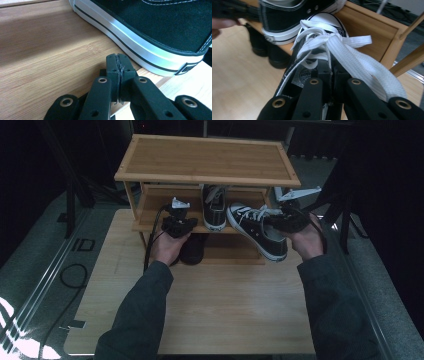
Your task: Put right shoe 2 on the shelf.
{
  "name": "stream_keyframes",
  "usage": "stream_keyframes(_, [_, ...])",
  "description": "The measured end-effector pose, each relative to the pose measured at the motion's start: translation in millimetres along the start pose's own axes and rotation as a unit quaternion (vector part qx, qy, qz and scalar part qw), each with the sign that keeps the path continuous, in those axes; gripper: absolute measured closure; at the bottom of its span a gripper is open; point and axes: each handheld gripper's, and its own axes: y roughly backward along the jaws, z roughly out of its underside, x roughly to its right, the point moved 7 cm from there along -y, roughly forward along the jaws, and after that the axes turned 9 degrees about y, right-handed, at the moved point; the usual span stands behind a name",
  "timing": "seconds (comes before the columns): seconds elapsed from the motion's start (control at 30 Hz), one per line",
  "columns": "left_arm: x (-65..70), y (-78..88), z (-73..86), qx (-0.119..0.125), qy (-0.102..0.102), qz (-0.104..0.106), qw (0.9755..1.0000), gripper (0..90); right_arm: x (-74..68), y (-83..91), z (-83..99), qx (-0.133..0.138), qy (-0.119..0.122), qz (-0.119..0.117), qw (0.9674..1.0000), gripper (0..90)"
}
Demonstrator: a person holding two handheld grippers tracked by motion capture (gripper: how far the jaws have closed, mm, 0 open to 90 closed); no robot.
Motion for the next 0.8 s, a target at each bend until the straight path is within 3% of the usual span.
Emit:
stream_keyframes(0.33, [0.3,-0.4,-0.2,0.004,0.001,-0.001,1.0000,88.5,6.2,-16.2,-8.9,0.003,-0.032,0.022,0.9992,87.8])
stream_keyframes(0.8, [-0.1,-0.4,-0.3,0.004,0.001,-0.001,1.0000,88.5,5.2,-25.9,-13.1,0.010,-0.049,0.020,0.9986,87.8])
